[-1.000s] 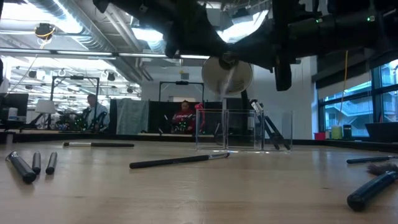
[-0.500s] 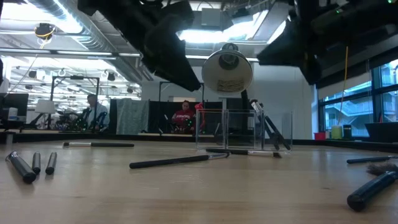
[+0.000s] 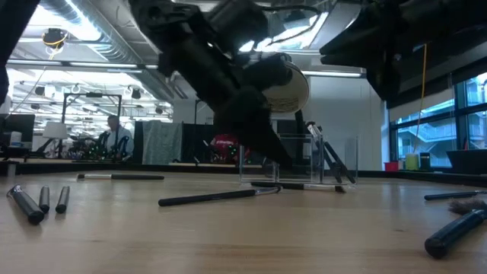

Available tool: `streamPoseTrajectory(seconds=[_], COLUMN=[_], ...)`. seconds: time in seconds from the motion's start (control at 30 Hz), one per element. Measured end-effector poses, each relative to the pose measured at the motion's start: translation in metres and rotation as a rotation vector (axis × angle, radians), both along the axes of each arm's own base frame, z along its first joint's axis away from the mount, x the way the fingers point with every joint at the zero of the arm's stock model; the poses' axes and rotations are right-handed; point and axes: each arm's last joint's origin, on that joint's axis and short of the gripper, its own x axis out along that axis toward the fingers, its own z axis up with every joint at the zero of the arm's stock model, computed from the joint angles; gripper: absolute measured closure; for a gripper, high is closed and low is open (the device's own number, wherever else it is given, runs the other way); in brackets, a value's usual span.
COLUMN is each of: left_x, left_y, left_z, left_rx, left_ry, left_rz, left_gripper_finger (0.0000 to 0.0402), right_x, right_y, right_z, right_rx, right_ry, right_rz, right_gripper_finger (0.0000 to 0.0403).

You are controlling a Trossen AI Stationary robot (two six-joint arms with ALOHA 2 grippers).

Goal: Pick & Place Makeup Supplies
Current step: Put the makeup brush into the transparent organizer

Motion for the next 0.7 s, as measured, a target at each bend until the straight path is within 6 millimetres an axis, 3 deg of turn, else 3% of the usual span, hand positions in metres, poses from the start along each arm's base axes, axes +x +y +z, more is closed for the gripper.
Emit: streamPoseTrajectory(seconds=[0.3,0.7], left_x=[0.024,0.02], left_y=[-0.005,0.006], left_z=[-0.005,-0.013], left_rx=[0.075,0.067], left_ry=[0.033,0.128], left_rz=[-0.049,-0.012], left_gripper_finger=[0.024,0.0241], right_x=[-0.001,-0.002], right_y=[0.003,0.008], right_z=[-0.002,-0.001], right_rx=[-0.025,-0.013], right_ry=[0.024,0.015], right_rz=[0.053,0.076], right_gripper_finger=[0.0345,0.0345])
